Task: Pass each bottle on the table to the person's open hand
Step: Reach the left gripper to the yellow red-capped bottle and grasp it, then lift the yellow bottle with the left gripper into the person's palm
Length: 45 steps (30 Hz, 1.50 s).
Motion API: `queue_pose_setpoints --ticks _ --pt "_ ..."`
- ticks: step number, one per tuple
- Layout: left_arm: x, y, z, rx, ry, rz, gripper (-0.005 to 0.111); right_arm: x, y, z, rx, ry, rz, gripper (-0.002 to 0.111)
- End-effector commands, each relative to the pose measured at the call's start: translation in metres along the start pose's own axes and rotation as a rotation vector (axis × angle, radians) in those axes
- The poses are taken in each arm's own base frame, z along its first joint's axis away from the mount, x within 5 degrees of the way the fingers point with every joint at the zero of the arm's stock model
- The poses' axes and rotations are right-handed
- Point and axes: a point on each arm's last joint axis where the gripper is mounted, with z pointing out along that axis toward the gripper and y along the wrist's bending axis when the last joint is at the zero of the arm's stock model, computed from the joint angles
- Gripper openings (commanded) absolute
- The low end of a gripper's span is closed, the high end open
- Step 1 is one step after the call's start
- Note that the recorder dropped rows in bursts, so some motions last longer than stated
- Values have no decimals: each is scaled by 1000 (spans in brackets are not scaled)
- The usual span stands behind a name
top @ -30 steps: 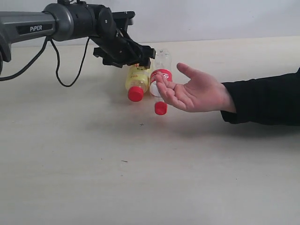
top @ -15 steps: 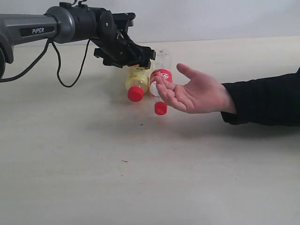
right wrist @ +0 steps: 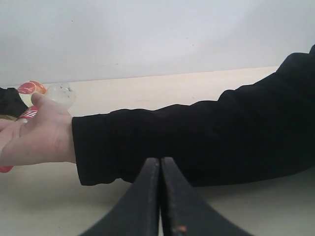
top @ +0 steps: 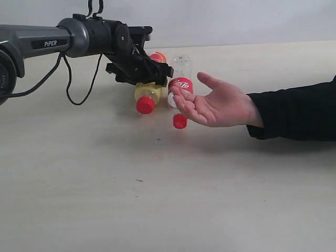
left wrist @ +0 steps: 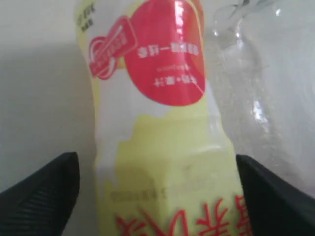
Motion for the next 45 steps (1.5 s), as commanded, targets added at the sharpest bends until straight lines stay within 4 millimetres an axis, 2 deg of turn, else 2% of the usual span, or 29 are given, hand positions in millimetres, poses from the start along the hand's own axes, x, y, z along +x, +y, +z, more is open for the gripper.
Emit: queue_pose_setpoints --ticks 1,3,8,10,14,22,29,33,38,42,45 --pt "-3 2 -1 -2 -17 -3 75 1 0 0 6 -1 -6 0" --pt "-3 2 -1 -2 -17 -3 64 1 0 0 6 -1 -6 0" --pt "-3 3 -4 -4 -5 -3 15 1 0 0 6 -1 -6 0" --pt "-5 2 -9 -7 5 7 0 1 0 0 6 -1 -6 0" --pt "-11 0 -30 -15 35 16 0 1 0 0 6 -1 -6 0" --pt "-26 -14 -102 -29 88 58 0 1 0 0 6 -1 -6 0" --pt "-25 -50 -156 4 113 92 0 1 0 0 6 -1 -6 0" --pt "-15 -83 -172 34 132 95 0 1 0 0 6 -1 -6 0" --pt "1 -118 -176 63 179 36 0 1 0 0 6 -1 -6 0" --pt "7 -138 -178 137 192 -16 0 1 0 0 6 -1 -6 0" --pt "8 -151 -179 263 204 -95 0 1 0 0 6 -1 -6 0"
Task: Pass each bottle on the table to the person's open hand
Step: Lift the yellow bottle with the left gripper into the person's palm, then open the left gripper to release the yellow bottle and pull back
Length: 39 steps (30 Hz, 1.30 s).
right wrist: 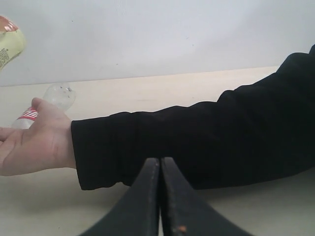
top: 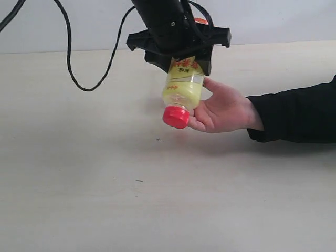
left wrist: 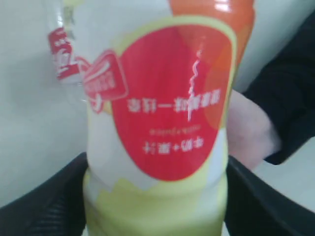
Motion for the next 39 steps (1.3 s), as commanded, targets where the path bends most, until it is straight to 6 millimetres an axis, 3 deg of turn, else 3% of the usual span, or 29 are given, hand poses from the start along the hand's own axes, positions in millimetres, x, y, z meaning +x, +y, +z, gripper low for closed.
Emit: queue_pose_setpoints --ticks 1,12,19,21,25,27,32,39 --pt "0 -18 -3 172 -10 -90 0 1 0 0 6 -1 -6 0" --pt "-2 -11 44 183 15 -199 0 1 0 0 6 -1 -6 0" --pt "-11 8 48 128 -23 -196 3 1 0 0 6 -1 -6 0" --pt "-11 9 50 126 -22 -197 21 1 0 0 6 -1 -6 0" --pt "-9 12 58 110 -6 -185 70 1 0 0 6 -1 -6 0" --pt "-9 13 60 90 -1 -171 84 1 0 0 6 -1 -6 0" --pt "-8 17 56 63 10 -132 88 1 0 0 6 -1 -6 0" --pt "-15 34 32 23 -4 -107 88 1 0 0 6 -1 -6 0"
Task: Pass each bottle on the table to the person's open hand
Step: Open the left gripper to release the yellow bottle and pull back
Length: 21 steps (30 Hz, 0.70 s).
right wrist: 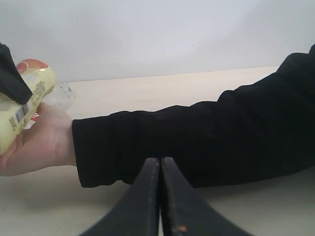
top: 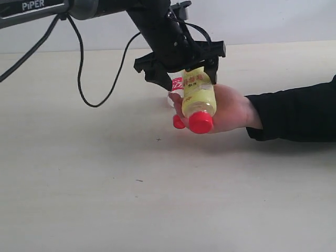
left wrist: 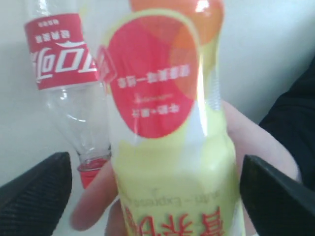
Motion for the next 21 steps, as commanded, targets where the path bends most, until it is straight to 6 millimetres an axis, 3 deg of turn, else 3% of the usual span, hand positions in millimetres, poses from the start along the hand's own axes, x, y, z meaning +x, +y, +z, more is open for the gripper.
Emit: queue_pose_setpoints --ticks 1,8,19,21 --pt "-6 9 -23 -25 -16 41 88 1 0 0 6 -1 -6 0" --pt "-4 9 -45 -31 9 153 88 1 0 0 6 -1 -6 0" --pt "3 14 -49 -88 91 238 87 1 0 0 6 -1 -6 0" --pt "4 17 -51 -114 98 266 81 1 0 0 6 -1 -6 0"
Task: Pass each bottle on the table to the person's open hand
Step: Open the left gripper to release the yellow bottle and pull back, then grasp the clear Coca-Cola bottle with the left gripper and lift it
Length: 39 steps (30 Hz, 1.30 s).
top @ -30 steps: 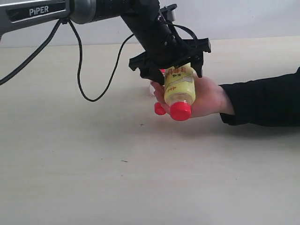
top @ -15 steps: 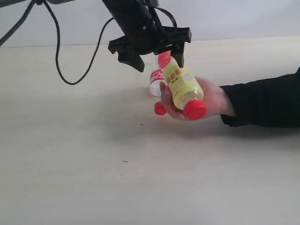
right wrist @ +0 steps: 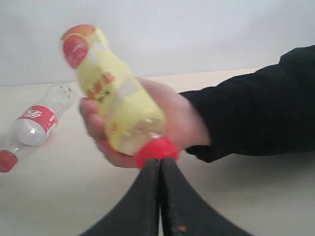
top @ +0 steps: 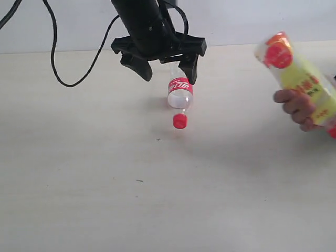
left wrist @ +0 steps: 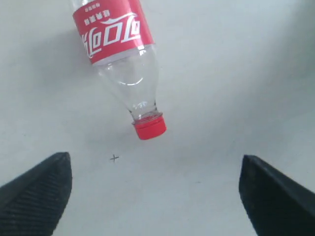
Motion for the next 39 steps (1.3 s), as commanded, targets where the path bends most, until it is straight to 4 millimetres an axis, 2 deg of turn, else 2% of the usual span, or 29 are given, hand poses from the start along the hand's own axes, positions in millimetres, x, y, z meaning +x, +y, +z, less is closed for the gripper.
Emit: queue_pose_setpoints --ticks 1,3,4,8,12,16,22,30,33,39 --pt "3 3 -7 -40 26 62 73 1 0 0 6 -1 -6 0" --pt "8 3 -6 -45 62 75 62 1 0 0 6 -1 -6 0" --pt "10 4 -5 -47 70 76 60 1 0 0 6 -1 -6 0" --pt "22 12 2 -94 106 82 60 1 0 0 6 -1 -6 0" --pt "12 10 8 -61 -16 8 60 1 0 0 6 -1 -6 0" --pt "-1 1 17 47 -150 -70 65 1 0 0 6 -1 -6 0" --pt "-20 5 50 84 -310 -108 82 1 0 0 6 -1 -6 0" --pt "-29 17 99 49 -425 -86 83 1 0 0 6 -1 -6 0" --pt "-31 21 111 36 -437 -72 83 1 0 0 6 -1 -6 0" --pt "-38 23 120 11 -502 -23 83 1 0 0 6 -1 -6 0"
